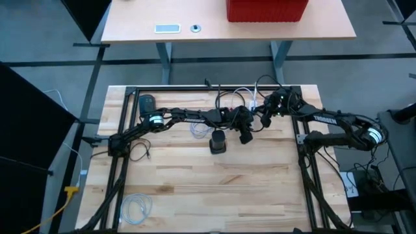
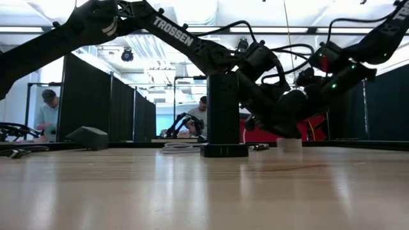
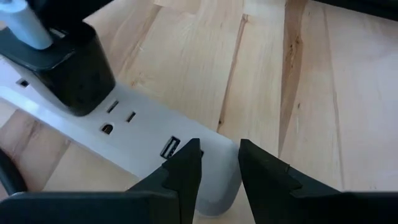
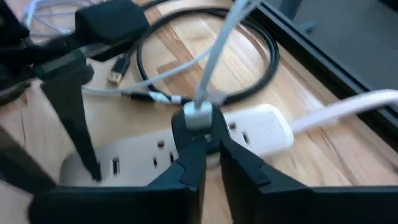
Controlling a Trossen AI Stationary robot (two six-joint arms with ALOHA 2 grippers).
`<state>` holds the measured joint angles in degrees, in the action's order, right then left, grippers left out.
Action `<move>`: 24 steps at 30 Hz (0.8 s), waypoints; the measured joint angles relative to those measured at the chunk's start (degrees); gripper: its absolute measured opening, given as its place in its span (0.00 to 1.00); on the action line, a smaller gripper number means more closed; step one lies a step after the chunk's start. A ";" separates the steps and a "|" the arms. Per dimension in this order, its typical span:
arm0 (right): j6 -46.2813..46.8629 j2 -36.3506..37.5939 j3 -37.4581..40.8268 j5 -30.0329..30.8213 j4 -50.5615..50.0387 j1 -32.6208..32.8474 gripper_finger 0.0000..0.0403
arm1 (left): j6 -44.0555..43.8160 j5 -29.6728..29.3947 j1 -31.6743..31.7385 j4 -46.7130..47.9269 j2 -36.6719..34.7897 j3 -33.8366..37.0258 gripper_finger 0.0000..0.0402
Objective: Insert USB
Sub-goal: Insert the black charger adapter into the white outlet extension
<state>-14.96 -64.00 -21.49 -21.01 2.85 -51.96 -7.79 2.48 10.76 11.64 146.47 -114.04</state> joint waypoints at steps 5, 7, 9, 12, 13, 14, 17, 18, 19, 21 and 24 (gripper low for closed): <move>0.71 4.93 -1.93 0.62 -2.36 0.03 0.23 | -0.24 -0.04 0.00 0.40 -0.11 -0.35 0.26; -0.23 3.75 -1.96 0.55 -2.17 0.36 0.28 | -0.25 -0.04 0.00 0.46 -0.11 -0.40 0.26; -1.17 2.57 -1.98 0.48 -1.98 0.70 0.33 | -0.25 -0.04 -0.01 0.52 -0.11 -0.45 0.26; -2.58 0.80 -2.02 0.38 -1.69 1.20 0.41 | -0.26 -0.04 -0.01 0.60 -0.12 -0.52 0.26; -3.04 0.21 -2.03 0.34 -1.60 1.37 0.44 | -0.26 -0.04 -0.01 0.63 -0.12 -0.54 0.26; -3.51 -0.38 -2.04 0.31 -1.50 1.54 0.46 | -0.26 -0.04 -0.01 0.66 -0.12 -0.57 0.26; -4.92 -2.15 -2.08 0.20 -1.21 2.04 0.54 | -0.27 -0.04 -0.02 0.75 -0.13 -0.64 0.26; -5.39 -2.75 -2.09 0.17 -1.12 2.21 0.56 | -0.28 -0.04 -0.02 0.78 -0.13 -0.66 0.26; -5.86 -3.34 -2.10 0.13 -1.02 2.38 0.59 | -0.28 -0.04 -0.02 0.81 -0.13 -0.69 0.26; -6.80 -4.52 -2.13 0.06 -0.83 2.71 0.64 | -0.28 -0.04 -0.02 0.86 -0.13 -0.74 0.26; -7.62 -6.63 -3.03 0.03 -1.21 2.75 0.65 | -0.26 -0.11 -0.13 0.85 -0.15 -0.74 0.26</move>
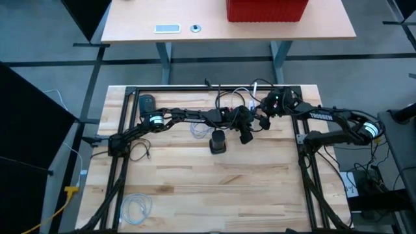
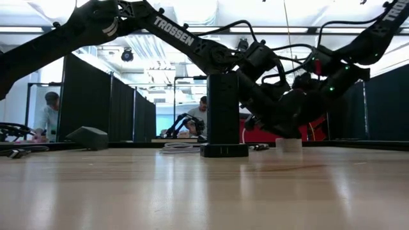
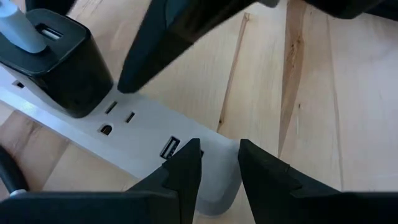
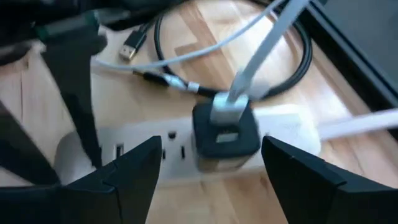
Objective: Insert USB
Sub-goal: Insert the black charger adapter into the white outlet extension
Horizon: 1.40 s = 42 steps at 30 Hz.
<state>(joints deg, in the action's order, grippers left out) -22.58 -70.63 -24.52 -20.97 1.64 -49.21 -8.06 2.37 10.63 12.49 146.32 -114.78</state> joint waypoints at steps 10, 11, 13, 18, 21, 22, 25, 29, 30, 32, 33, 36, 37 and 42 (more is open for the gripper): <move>-4.16 -6.92 -6.22 -3.02 -4.72 0.04 0.50 | 0.00 0.07 -0.09 -0.06 0.00 0.00 0.26; -4.36 -7.41 -6.58 -2.92 -5.31 0.04 0.47 | 0.06 0.09 -0.13 0.04 -0.14 0.01 0.26; -4.42 -7.59 -6.80 -2.32 -5.75 0.03 0.46 | 0.83 0.08 -0.06 1.10 -1.89 0.11 0.26; -4.55 -8.03 -7.33 -0.80 -6.84 -0.01 0.42 | 2.74 0.06 0.10 3.74 -6.26 0.38 0.26; -4.63 -8.28 -7.64 0.11 -7.50 -0.04 0.40 | 3.89 0.05 0.19 5.33 -8.88 0.54 0.26; -4.66 -8.37 -7.75 0.42 -7.72 -0.05 0.39 | 4.27 0.04 0.22 5.86 -9.76 0.59 0.27; -4.74 -8.63 -8.06 1.33 -8.37 -0.07 0.37 | 5.42 0.03 0.32 7.44 -12.38 0.75 0.27; -3.84 -8.38 -8.32 3.28 -9.94 -0.24 0.35 | 7.23 -0.21 0.79 10.04 -17.11 1.69 0.27; -3.16 -8.16 -8.32 4.22 -10.85 -0.28 0.35 | 7.87 -0.89 1.04 10.91 -18.56 2.25 0.28; -1.34 -7.45 -8.29 6.04 -11.88 -0.37 0.35 | 9.36 -3.68 1.36 13.18 -21.39 3.92 0.28; -0.29 -7.19 -8.26 7.05 -12.16 -0.40 0.35 | 10.13 -5.34 1.57 13.54 -22.93 4.89 0.28; 2.71 -6.09 -8.21 10.17 -13.05 -0.74 0.35 | 11.26 -8.34 2.53 13.75 -28.98 9.48 0.27; 4.05 -5.59 -8.19 11.14 -13.26 -1.07 0.35 | 11.29 -8.70 2.99 13.74 -31.00 11.50 0.26; 15.44 -3.65 -8.19 15.93 -16.44 -3.56 0.35 | 9.74 -11.38 5.25 13.95 -41.04 22.13 0.27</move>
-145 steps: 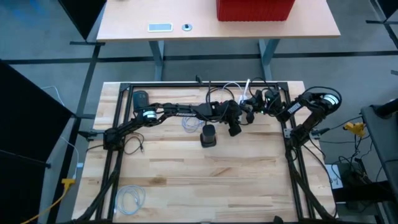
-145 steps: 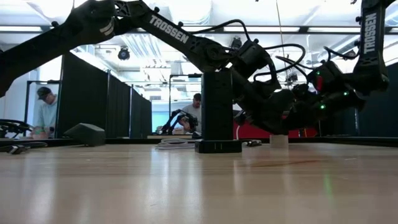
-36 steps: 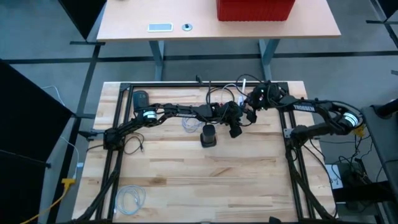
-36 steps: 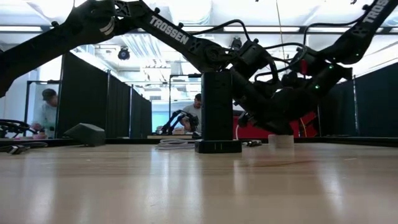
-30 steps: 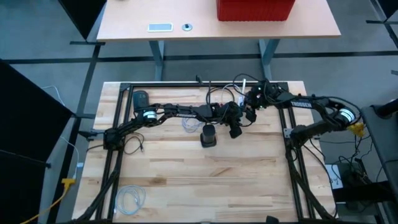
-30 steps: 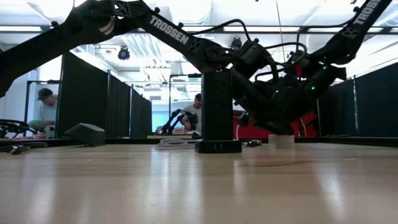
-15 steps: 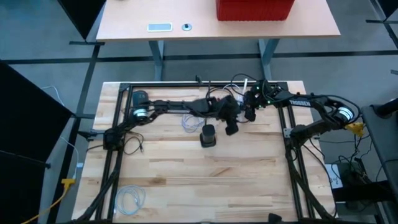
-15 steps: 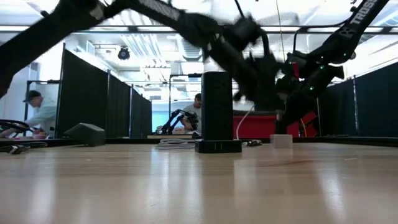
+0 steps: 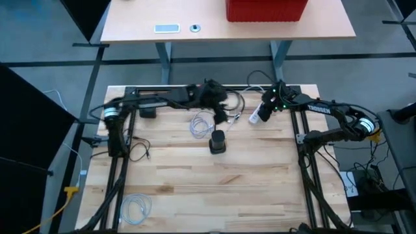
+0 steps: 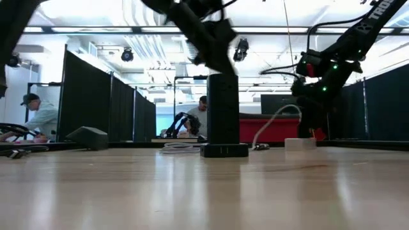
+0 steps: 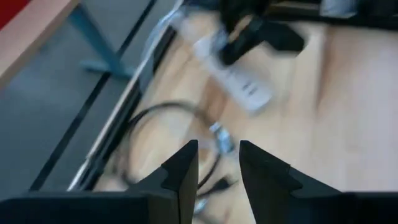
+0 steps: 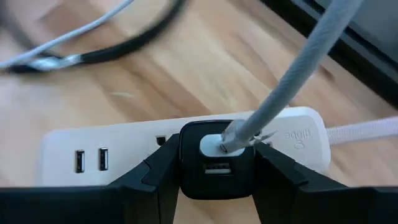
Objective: Insert USB
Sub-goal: Insert the black charger adapter into the white outlet extension
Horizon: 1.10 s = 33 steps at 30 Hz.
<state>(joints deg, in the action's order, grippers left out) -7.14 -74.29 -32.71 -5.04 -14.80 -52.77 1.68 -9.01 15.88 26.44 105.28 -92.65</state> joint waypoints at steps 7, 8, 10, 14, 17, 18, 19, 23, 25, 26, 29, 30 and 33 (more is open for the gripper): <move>12.21 -0.46 -0.81 5.86 -1.34 -1.07 0.35 | -2.16 -3.34 2.26 -0.09 -11.28 8.49 0.27; 13.95 -0.52 -0.93 6.69 -1.53 -1.23 0.35 | -2.47 -3.82 2.58 -0.11 -12.89 9.70 0.27; 17.44 -0.65 -1.16 8.36 -1.91 -1.53 0.35 | -3.08 -4.77 3.23 -0.13 -16.11 12.13 0.27; 24.41 -0.92 -1.62 11.71 -2.67 -2.15 0.35 | -4.32 -6.68 4.52 -0.19 -22.56 16.98 0.27; 26.27 -1.21 -1.85 12.67 -3.21 -2.34 0.35 | -4.34 -7.02 5.00 0.49 -25.47 18.60 0.28; 25.95 -1.28 -1.90 12.57 -3.36 -2.36 0.35 | -4.13 -6.99 5.03 0.59 -25.95 18.50 0.28; 25.55 -1.28 -1.90 12.44 -3.57 -2.36 0.35 | -3.75 -6.93 5.08 0.56 -26.48 18.30 0.29; 24.38 -0.70 -1.80 11.26 -5.23 -2.40 0.44 | -2.63 -6.95 5.26 1.71 -27.29 17.78 0.29; 23.87 -0.46 -1.55 11.71 -5.91 -2.47 0.54 | -2.12 -6.93 5.27 2.27 -27.27 17.78 0.29; 23.27 -0.33 -1.74 11.89 -5.46 -2.51 0.58 | -1.78 -6.93 5.26 2.26 -27.26 17.74 0.28; 20.77 -0.25 -2.10 11.63 -4.55 -2.47 0.65 | -1.16 -6.93 5.24 2.46 -27.31 17.65 0.28; 20.69 -0.25 -2.10 11.59 -4.55 -2.47 0.65 | -1.13 -6.93 5.25 2.53 -27.31 17.65 0.28; 20.56 -0.24 -2.09 11.47 -4.50 -2.45 0.65 | -1.08 -6.93 5.26 2.72 -27.31 17.65 0.28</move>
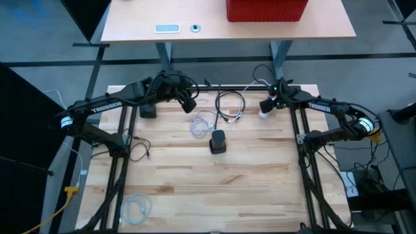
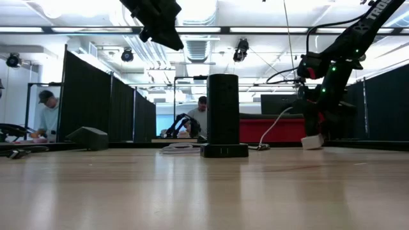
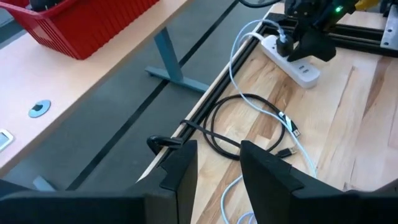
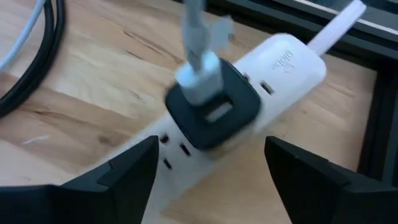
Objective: Insert USB
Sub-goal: Insert the black charger adapter into the white outlet extension
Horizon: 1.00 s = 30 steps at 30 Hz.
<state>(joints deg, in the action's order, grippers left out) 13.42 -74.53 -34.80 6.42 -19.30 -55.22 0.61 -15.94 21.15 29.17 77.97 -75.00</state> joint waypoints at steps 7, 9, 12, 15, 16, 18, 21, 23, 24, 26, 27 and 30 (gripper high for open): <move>-0.32 0.03 0.02 -0.29 0.13 0.05 0.66 | 0.12 0.01 0.04 0.45 0.00 0.00 0.28; -0.41 0.04 0.02 -0.37 0.17 0.06 0.66 | 0.16 0.01 0.05 0.57 0.00 0.00 0.28; -0.54 0.05 0.03 -0.50 0.22 0.08 0.66 | 0.21 0.02 0.06 0.77 0.00 0.00 0.28; 0.68 0.09 0.03 -2.11 0.25 0.08 0.65 | 0.28 0.04 0.07 0.90 0.00 0.00 0.28; 1.47 0.11 0.02 -3.24 0.25 0.08 0.65 | 0.28 0.04 0.07 0.96 0.00 0.00 0.27; 3.23 0.14 -0.02 -6.13 0.26 0.08 0.63 | 0.30 0.08 0.07 1.07 0.00 0.00 0.28; 5.62 0.25 -0.05 -12.09 -0.43 0.37 0.60 | 0.32 1.02 0.07 1.45 0.00 0.02 0.29; 6.55 0.77 -0.05 -13.25 -1.40 1.55 0.57 | 0.10 3.24 0.07 1.39 0.00 0.25 0.30; 6.56 1.24 -0.05 -13.23 -1.66 2.37 0.54 | -0.25 4.12 0.07 1.41 0.04 0.43 0.30; 6.22 2.35 -0.05 -12.33 -1.26 4.17 0.48 | -1.25 4.98 0.06 1.54 0.40 0.59 0.30; 5.60 2.02 0.01 -12.00 -0.63 4.42 0.45 | -1.64 5.16 0.03 1.50 0.61 0.61 0.29; 3.65 0.76 0.21 -11.05 1.34 5.02 0.36 | -2.72 5.66 -0.07 1.29 1.20 0.67 0.29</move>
<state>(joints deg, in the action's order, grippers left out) 17.08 -73.76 -34.59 -4.63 -17.96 -50.20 -2.11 -10.28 21.08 30.45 79.18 -74.33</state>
